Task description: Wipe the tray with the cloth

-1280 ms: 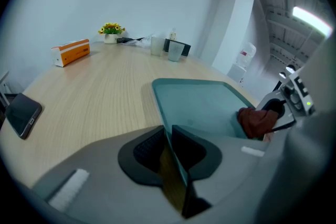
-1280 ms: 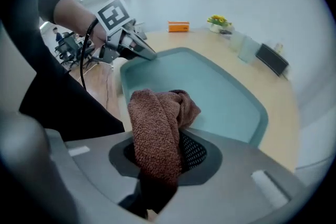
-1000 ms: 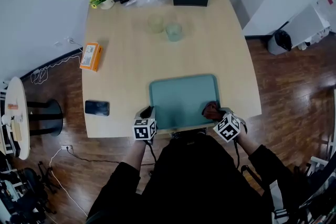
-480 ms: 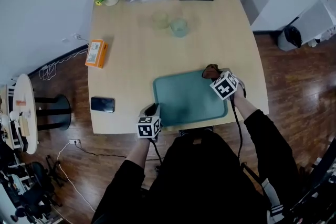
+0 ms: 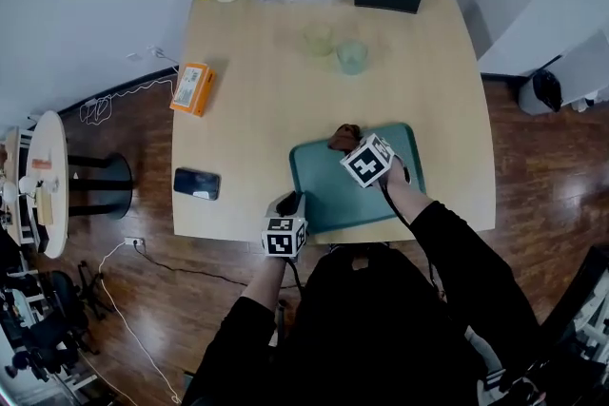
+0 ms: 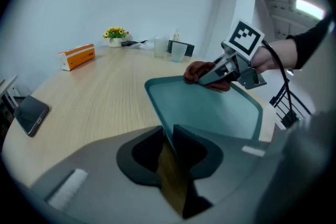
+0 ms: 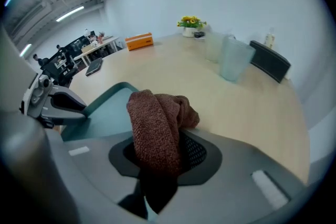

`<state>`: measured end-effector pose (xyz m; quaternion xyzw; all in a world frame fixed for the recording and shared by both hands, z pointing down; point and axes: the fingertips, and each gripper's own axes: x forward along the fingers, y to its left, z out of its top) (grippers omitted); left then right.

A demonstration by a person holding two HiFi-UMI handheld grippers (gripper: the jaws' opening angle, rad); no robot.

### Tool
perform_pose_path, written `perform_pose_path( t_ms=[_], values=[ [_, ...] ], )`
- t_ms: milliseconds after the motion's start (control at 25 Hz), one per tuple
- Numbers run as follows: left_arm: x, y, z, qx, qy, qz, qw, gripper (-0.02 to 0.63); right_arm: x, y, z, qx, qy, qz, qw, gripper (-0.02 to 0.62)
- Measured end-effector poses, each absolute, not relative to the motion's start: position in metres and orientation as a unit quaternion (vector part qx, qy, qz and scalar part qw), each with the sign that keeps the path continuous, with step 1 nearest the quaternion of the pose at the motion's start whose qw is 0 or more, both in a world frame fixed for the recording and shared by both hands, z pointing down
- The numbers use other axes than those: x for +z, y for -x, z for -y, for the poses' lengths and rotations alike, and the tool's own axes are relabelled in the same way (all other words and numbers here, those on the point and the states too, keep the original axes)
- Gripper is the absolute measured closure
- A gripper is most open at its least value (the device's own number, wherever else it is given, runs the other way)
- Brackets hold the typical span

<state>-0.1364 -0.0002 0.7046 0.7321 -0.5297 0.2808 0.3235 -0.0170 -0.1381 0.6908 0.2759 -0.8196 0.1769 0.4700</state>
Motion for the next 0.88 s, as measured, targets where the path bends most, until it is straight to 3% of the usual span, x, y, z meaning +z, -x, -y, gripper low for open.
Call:
perform_pose_path(
  t_ms=[200,600,880],
  values=[
    [0.706,0.137,0.003,0.279,-0.734,0.526,0.326,0.558,0.696,0.069,0.108,0.126,-0.219,0.837,0.486,0.482],
    [0.71,0.141,0.001,0.28,-0.737,0.52,0.328,0.557,0.701,-0.132,0.109,0.198,-0.336,0.768,0.508,0.483],
    [0.706,0.139,-0.002,0.283,-0.735,0.522,0.329,0.558,0.7,-0.13,0.027,0.222,-0.316,0.777,0.497,0.483]
  ],
)
